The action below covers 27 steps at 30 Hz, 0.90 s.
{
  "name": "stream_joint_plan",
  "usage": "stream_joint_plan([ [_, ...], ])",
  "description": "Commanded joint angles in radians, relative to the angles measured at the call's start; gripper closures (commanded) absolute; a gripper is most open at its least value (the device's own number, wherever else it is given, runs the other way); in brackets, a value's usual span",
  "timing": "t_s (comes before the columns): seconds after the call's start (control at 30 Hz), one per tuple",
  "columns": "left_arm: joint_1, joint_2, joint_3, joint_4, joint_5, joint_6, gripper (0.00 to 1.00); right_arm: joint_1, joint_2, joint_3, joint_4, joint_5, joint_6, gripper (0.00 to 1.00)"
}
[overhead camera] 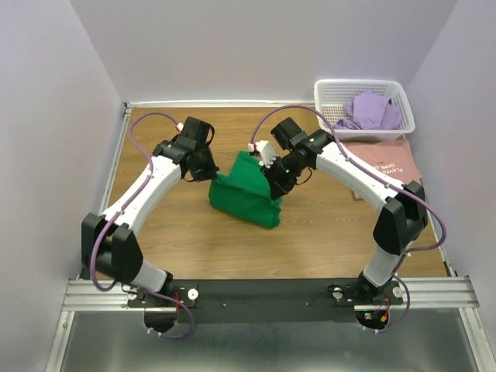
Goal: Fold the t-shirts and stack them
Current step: Fold the tshirt
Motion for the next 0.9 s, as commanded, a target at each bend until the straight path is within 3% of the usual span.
stream_joint_plan([
  [0.0, 0.024, 0.115, 0.112, 0.095, -0.002, 0.062, 1.0, -0.09, 0.043, 0.016, 0.045, -0.096, -0.027, 1.0],
  [0.17, 0.026, 0.307, 0.277, 0.132, 0.041, 0.095, 1.0, -0.178, 0.096, 0.016, 0.119, -0.096, -0.017, 0.99],
  [0.47, 0.026, 0.554, 0.367, 0.299, 0.078, 0.125, 1.0, -0.29, 0.205, -0.047, 0.275, -0.088, 0.002, 0.99],
  [0.87, 0.032, 0.605, 0.335, 0.487, 0.066, 0.122, 1.0, -0.331, 0.259, -0.077, 0.383, -0.016, 0.023, 1.0],
])
